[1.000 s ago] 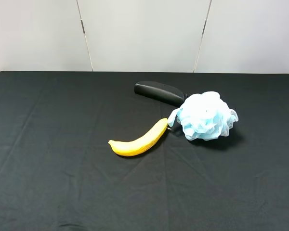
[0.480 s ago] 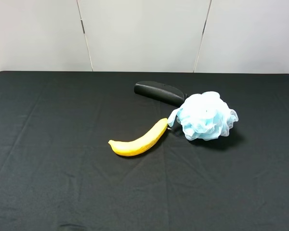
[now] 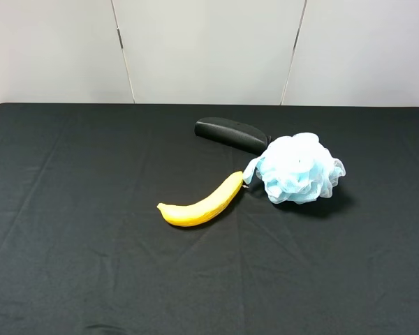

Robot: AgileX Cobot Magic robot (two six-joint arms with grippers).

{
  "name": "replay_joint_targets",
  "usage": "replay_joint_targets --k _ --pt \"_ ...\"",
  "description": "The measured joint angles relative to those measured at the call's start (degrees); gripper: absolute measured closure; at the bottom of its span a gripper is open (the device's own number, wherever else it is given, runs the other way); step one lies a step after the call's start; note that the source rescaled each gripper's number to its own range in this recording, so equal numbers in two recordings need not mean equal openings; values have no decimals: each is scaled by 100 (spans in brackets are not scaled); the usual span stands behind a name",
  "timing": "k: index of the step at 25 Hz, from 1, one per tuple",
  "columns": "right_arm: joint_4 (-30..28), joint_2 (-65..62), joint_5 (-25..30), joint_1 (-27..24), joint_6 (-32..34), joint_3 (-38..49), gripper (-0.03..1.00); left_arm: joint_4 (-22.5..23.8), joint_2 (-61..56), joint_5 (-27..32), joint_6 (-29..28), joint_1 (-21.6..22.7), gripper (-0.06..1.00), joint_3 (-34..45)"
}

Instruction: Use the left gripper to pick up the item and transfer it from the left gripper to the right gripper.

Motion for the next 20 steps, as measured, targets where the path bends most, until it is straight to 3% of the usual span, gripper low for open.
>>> replay_joint_targets --k 5,20 --pt "0 -317 -1 -681 0 0 -2 0 0 0 0 0 -6 0" --pt "31 -317 -8 -760 2 0 -2 0 0 0 0 0 -6 0"
